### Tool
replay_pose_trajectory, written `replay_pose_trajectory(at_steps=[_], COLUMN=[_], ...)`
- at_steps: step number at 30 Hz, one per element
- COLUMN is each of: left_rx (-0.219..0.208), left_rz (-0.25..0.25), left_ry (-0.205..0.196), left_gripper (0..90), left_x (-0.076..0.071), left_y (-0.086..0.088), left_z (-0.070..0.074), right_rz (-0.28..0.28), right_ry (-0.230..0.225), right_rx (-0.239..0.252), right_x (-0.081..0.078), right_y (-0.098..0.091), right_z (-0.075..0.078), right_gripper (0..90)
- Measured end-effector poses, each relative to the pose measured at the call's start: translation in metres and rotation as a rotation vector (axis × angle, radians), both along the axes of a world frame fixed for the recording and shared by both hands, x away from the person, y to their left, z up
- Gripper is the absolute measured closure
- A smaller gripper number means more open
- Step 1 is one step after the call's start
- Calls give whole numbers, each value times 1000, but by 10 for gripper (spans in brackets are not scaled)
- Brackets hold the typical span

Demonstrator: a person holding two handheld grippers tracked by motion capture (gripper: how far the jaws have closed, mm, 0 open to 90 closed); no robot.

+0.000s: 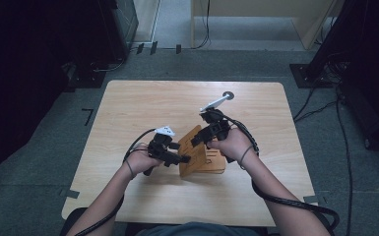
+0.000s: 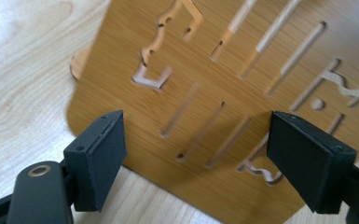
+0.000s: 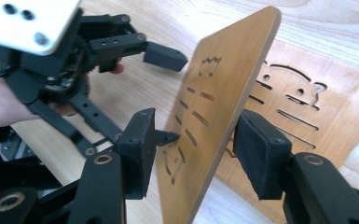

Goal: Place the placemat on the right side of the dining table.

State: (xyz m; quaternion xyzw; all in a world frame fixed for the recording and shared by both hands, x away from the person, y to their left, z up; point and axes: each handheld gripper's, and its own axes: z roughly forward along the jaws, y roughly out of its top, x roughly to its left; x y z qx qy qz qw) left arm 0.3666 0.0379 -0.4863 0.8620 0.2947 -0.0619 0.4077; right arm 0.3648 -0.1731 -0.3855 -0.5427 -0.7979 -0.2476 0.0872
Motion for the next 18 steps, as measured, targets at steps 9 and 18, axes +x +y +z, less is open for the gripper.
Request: replay_pose_trajectory(at_steps=[9,18], left_rx=[1,-1], left_rz=[10,19], left_ry=[-1,-5], left_gripper=[228,228], left_x=[3,3], left_y=[7,7], left_z=[2,1], right_rz=[20,37], right_ry=[-2,54], right_rx=[-64,-64], right_x=[2,12], right_y=[28,33], right_z=[2,-16], right_gripper=[551,606])
